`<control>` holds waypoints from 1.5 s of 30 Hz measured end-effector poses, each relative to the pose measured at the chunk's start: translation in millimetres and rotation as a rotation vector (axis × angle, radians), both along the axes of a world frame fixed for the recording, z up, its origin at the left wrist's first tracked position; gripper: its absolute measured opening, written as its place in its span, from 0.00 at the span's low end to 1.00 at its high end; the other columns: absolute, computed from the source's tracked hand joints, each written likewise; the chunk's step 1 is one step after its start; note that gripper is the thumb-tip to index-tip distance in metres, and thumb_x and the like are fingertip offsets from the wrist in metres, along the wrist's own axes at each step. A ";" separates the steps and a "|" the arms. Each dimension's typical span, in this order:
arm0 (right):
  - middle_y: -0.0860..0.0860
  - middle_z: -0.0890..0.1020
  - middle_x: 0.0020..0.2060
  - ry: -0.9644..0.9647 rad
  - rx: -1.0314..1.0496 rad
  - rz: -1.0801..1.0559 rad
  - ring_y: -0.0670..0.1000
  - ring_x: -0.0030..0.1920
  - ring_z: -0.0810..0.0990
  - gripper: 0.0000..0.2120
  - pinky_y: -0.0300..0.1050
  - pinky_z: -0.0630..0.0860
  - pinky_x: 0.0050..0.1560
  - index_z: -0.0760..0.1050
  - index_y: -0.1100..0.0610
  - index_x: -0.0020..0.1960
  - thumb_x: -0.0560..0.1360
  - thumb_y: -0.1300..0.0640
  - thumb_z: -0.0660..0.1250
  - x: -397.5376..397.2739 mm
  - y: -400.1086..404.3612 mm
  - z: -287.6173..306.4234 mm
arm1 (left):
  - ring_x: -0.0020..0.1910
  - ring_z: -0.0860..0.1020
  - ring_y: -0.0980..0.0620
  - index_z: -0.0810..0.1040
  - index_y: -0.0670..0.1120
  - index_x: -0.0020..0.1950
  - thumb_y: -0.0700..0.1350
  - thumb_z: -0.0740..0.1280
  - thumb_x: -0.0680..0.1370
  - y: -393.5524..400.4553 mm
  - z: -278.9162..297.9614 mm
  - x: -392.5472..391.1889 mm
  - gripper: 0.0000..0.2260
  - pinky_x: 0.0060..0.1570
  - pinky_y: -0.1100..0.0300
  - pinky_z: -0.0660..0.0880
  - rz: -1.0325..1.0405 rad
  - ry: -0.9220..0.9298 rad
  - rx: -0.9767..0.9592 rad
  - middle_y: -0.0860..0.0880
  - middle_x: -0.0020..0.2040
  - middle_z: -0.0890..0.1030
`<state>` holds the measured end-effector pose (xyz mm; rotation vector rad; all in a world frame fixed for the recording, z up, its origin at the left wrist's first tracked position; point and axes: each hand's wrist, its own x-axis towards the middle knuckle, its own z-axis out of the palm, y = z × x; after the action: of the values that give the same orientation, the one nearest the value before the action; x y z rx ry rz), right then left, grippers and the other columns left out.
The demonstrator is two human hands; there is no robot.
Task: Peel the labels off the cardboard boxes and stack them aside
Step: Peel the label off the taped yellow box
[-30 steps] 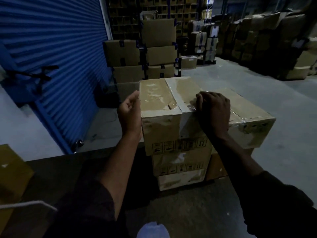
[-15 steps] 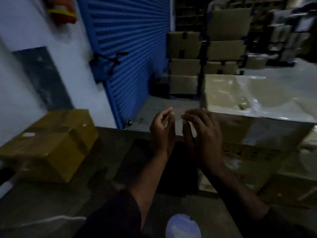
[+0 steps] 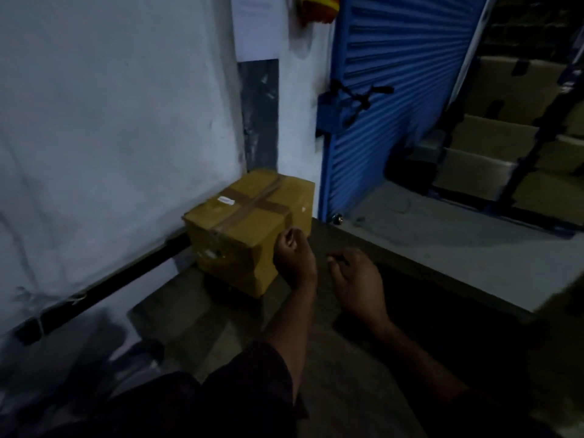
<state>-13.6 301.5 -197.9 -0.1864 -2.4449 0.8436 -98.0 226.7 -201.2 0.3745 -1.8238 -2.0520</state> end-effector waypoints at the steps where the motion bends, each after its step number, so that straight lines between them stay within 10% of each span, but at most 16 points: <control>1: 0.53 0.82 0.46 -0.019 -0.062 0.004 0.53 0.47 0.79 0.05 0.46 0.74 0.45 0.80 0.55 0.50 0.77 0.55 0.67 -19.9 -18.4 -3.5 | 0.50 0.81 0.48 0.82 0.37 0.57 0.44 0.65 0.81 -16.1 -1.5 -21.1 0.12 0.38 0.74 0.67 0.028 -0.021 0.005 0.42 0.52 0.84; 13: 0.53 0.77 0.61 -0.183 -0.143 -0.070 0.53 0.63 0.73 0.15 0.52 0.72 0.62 0.75 0.54 0.62 0.76 0.53 0.66 -211.7 -135.9 -27.7 | 0.58 0.79 0.43 0.80 0.41 0.61 0.47 0.65 0.79 -149.8 -25.8 -216.4 0.14 0.55 0.56 0.73 -0.051 -0.024 -0.373 0.42 0.58 0.82; 24: 0.58 0.62 0.71 -0.442 -0.064 -0.100 0.61 0.71 0.60 0.24 0.57 0.66 0.68 0.65 0.58 0.68 0.76 0.50 0.63 -225.3 -129.7 -59.5 | 0.73 0.67 0.37 0.66 0.39 0.75 0.46 0.66 0.79 -216.3 -70.9 -304.2 0.26 0.73 0.45 0.62 -0.292 -0.223 -0.912 0.37 0.74 0.68; 32: 0.60 0.63 0.73 -0.510 -0.171 -0.268 0.60 0.70 0.65 0.29 0.53 0.69 0.65 0.56 0.63 0.74 0.79 0.56 0.64 -207.4 -101.8 -60.4 | 0.68 0.72 0.37 0.69 0.38 0.73 0.59 0.66 0.78 -194.1 -56.1 -276.9 0.31 0.67 0.47 0.69 -0.297 -0.307 -0.842 0.37 0.70 0.72; 36: 0.61 0.66 0.70 -0.540 -0.160 -0.383 0.61 0.68 0.69 0.34 0.54 0.72 0.62 0.57 0.63 0.74 0.76 0.51 0.68 -166.4 -67.7 -59.0 | 0.50 0.79 0.41 0.80 0.40 0.59 0.65 0.58 0.80 -173.4 -45.5 -225.6 0.29 0.46 0.54 0.73 -0.429 -0.275 -0.970 0.40 0.54 0.81; 45: 0.52 0.75 0.54 -0.365 -0.217 -0.730 0.52 0.47 0.78 0.16 0.52 0.79 0.44 0.70 0.51 0.57 0.76 0.43 0.65 -26.0 8.8 -58.3 | 0.37 0.76 0.52 0.78 0.50 0.40 0.74 0.60 0.72 -82.0 -59.7 -96.7 0.27 0.37 0.58 0.69 -0.593 -0.138 -1.067 0.50 0.39 0.79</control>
<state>-39.6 310.4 -256.2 -1.3170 -2.3000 0.7672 -194.8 144.7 -260.8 -0.3725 -3.0115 -1.0025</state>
